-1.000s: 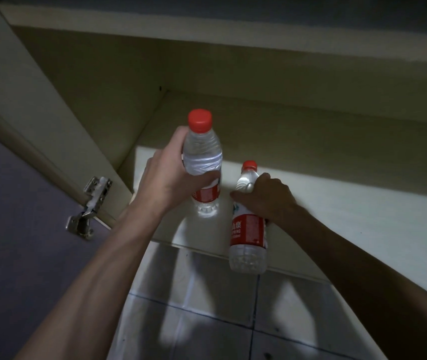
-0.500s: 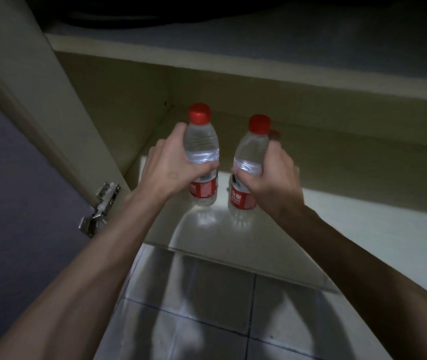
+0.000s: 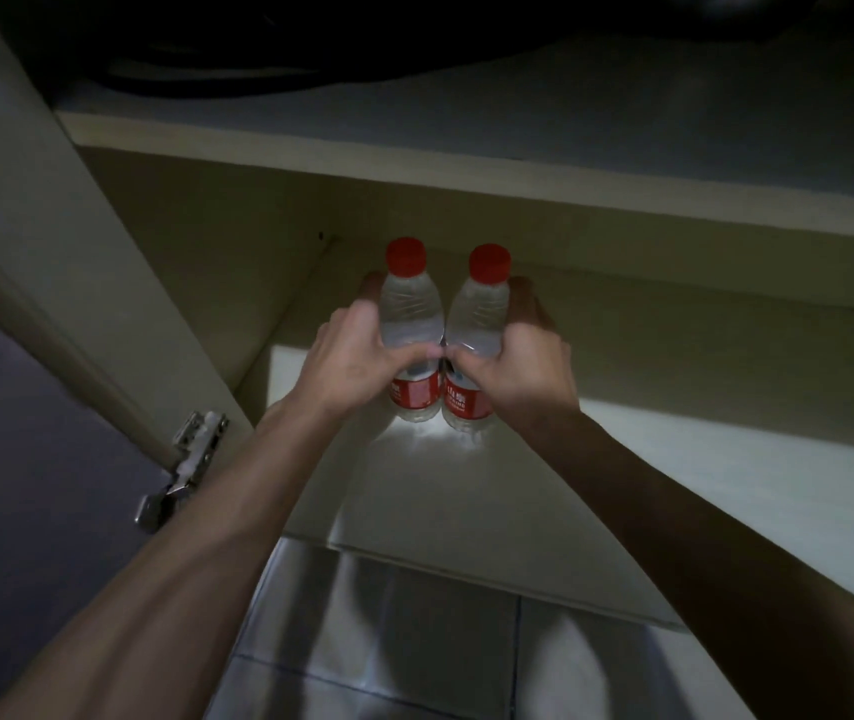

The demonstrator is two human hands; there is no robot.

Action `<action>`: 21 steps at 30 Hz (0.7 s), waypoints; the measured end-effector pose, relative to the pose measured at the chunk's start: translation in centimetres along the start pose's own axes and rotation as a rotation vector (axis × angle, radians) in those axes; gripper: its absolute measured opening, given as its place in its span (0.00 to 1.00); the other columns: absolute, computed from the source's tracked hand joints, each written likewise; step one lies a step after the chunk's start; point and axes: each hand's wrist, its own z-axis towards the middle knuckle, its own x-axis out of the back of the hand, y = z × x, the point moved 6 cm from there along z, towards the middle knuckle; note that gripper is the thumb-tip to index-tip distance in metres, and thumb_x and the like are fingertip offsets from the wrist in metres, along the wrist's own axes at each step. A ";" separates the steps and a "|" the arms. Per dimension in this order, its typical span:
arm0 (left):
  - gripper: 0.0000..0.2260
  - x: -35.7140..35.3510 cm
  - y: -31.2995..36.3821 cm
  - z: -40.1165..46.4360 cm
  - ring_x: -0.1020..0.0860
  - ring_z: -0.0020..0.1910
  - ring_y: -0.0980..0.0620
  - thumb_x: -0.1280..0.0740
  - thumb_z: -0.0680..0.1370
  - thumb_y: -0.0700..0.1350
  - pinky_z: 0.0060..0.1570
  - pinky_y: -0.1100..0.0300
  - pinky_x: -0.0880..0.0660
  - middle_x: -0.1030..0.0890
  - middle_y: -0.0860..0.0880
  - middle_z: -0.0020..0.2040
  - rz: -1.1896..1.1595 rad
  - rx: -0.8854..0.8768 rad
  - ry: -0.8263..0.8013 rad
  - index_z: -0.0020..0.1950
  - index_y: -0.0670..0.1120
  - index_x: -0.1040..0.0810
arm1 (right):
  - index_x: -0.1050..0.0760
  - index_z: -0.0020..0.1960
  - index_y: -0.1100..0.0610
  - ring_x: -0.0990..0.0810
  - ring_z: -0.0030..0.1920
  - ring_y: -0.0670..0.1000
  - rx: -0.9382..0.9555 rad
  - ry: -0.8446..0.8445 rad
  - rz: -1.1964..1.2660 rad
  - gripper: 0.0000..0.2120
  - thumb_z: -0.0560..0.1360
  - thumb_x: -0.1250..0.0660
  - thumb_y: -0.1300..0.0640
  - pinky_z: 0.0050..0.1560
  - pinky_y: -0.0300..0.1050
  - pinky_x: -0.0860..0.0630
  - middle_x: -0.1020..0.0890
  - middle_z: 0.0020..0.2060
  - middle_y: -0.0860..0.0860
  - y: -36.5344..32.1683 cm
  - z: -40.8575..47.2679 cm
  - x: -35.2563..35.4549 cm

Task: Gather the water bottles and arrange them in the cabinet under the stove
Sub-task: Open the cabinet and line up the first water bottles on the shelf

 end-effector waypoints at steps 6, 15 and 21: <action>0.49 -0.2 -0.3 0.4 0.15 0.41 0.48 0.33 0.51 0.87 0.40 0.41 0.17 0.14 0.50 0.42 0.029 0.017 -0.029 0.52 0.48 0.17 | 0.21 0.60 0.61 0.18 0.44 0.57 -0.033 -0.053 -0.058 0.37 0.73 0.29 0.28 0.44 0.48 0.25 0.18 0.43 0.55 -0.1 -0.1 0.2; 0.36 3.8 3.4 -3.2 0.20 0.61 0.42 0.24 0.71 0.69 0.58 0.43 0.21 0.19 0.46 0.63 0.241 -0.086 0.026 0.70 0.50 0.28 | 0.26 0.68 0.52 0.16 0.55 0.59 -0.002 -0.011 0.018 0.35 0.70 0.24 0.32 0.60 0.56 0.19 0.16 0.56 0.56 -1.0 -3.1 4.2; 0.30 8.0 6.6 -8.6 0.24 0.66 0.39 0.36 0.81 0.67 0.57 0.42 0.25 0.23 0.43 0.67 0.466 -0.155 0.186 0.74 0.47 0.31 | 0.37 0.80 0.42 0.34 0.79 0.62 0.098 0.106 -0.332 0.49 0.66 0.33 0.21 0.80 0.68 0.43 0.34 0.80 0.55 -1.0 -7.0 12.3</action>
